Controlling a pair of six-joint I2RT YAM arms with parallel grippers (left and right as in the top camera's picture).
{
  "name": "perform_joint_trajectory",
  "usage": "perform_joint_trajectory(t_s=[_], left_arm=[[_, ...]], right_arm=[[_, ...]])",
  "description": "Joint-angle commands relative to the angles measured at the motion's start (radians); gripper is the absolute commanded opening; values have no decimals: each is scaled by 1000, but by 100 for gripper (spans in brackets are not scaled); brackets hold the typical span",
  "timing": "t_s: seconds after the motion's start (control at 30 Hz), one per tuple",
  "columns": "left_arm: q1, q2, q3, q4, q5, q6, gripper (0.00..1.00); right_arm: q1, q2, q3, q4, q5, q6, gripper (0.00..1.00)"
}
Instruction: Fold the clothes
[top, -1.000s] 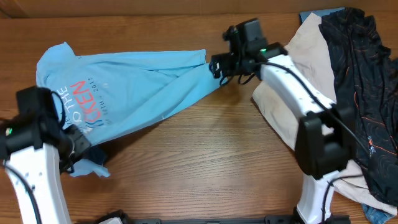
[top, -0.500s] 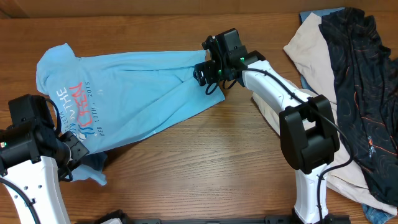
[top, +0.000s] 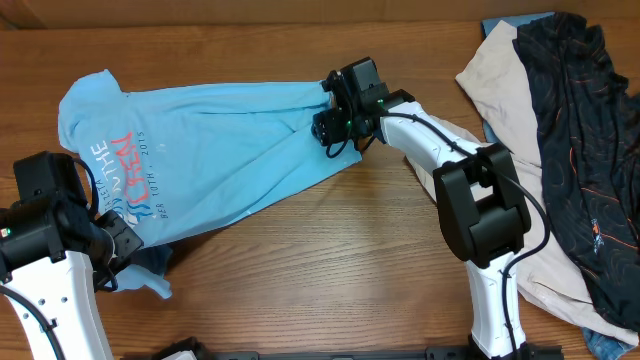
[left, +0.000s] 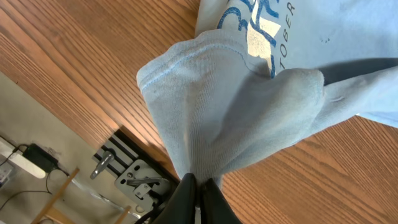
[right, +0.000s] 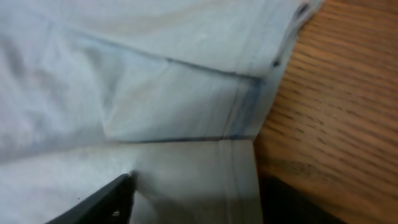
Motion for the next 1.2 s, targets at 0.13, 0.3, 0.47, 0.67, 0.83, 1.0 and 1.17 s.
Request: perform_joint_trajectory(t_s=[0.13, 0.3, 0.47, 0.67, 0.83, 1.0, 1.17], left_arm=[[6, -7, 20, 3, 5, -22, 6], [6, -7, 20, 31, 5, -22, 7], [9, -7, 23, 156, 4, 27, 4], [40, 43, 133, 225, 2, 43, 4], [47, 98, 230, 198, 97, 89, 4], [47, 125, 227, 113, 225, 127, 5], [47, 147, 198, 40, 237, 159, 4]], right_arm=[[5, -6, 14, -2, -6, -2, 16], [-23, -55, 48, -70, 119, 52, 5], [-90, -188, 165, -233, 204, 47, 4], [-187, -374, 303, -523, 218, 48, 4], [-229, -492, 306, -824, 218, 51, 4], [-232, -502, 292, -1098, 218, 50, 4], [-232, -502, 244, -1192, 210, 40, 4]])
